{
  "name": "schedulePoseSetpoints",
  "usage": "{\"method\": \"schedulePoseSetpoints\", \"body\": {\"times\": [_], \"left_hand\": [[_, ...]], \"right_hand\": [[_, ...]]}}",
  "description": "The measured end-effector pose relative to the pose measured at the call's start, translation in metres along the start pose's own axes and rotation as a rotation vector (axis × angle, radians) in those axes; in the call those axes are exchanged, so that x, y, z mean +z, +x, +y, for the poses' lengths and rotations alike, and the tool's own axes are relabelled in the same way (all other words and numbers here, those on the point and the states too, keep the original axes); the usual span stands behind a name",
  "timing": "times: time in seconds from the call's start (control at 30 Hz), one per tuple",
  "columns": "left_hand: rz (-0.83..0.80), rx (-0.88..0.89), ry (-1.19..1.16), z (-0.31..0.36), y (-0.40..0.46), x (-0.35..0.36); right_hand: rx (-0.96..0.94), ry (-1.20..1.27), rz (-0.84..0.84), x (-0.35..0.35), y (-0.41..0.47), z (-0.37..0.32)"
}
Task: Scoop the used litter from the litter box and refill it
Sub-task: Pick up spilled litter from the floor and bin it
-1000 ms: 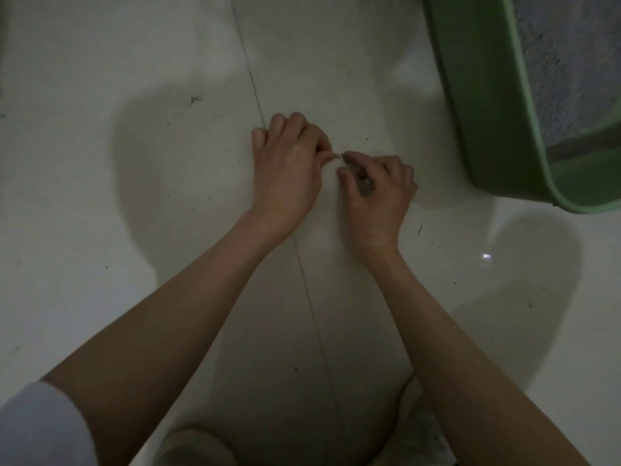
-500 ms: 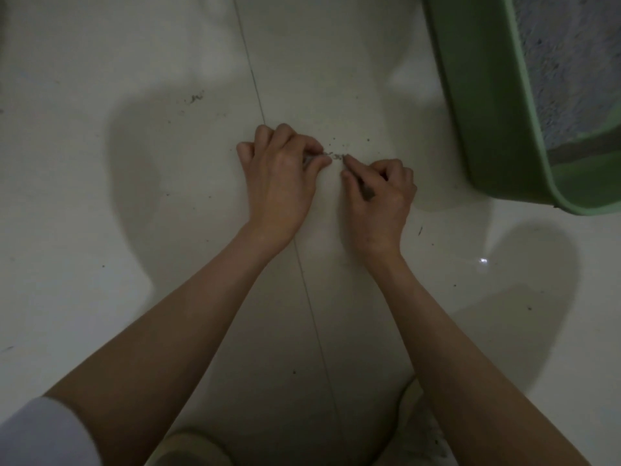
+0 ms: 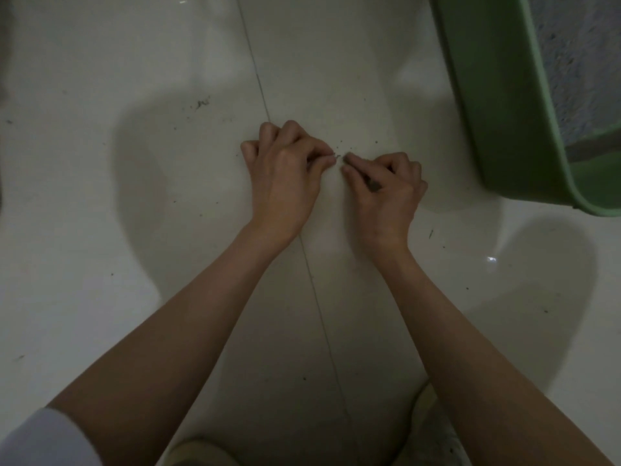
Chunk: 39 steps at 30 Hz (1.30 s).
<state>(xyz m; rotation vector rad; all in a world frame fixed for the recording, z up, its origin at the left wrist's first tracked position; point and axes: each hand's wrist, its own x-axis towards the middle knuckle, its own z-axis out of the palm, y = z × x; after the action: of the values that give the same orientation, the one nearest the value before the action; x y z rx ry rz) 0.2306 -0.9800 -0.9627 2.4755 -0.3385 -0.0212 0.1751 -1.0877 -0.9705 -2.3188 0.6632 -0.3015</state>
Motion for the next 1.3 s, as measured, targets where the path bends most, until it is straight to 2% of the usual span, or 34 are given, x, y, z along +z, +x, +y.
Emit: {"method": "schedulePoseSetpoints", "body": {"times": [0.23,0.47,0.77,0.87,1.0,1.13,1.23,1.3], "left_hand": [[-0.021,0.065,-0.055,-0.005,0.007,0.0],[-0.009,0.154,0.004,-0.006,0.006,0.002],[0.065,0.273,0.199,0.0,0.008,0.01],[0.042,0.31,0.307,0.002,0.009,0.013],[-0.077,0.312,0.44,0.011,0.011,0.014],[-0.083,0.267,0.316,0.004,-0.004,0.0],[-0.085,0.107,0.218,-0.005,-0.024,-0.03],[-0.054,0.071,0.12,-0.009,-0.033,-0.057]], "right_hand": [[-0.112,-0.059,-0.025,0.001,0.013,-0.003],[-0.3,-0.2,-0.054,0.003,0.022,-0.004],[0.031,-0.062,0.043,-0.036,0.012,-0.001],[0.104,-0.01,-0.008,-0.042,0.012,-0.007],[0.193,-0.018,-0.104,-0.046,0.006,-0.007],[0.316,0.147,-0.134,-0.051,-0.003,-0.015],[0.258,0.147,-0.193,-0.053,-0.008,-0.031],[0.21,0.159,-0.231,-0.051,-0.012,-0.052]]}}
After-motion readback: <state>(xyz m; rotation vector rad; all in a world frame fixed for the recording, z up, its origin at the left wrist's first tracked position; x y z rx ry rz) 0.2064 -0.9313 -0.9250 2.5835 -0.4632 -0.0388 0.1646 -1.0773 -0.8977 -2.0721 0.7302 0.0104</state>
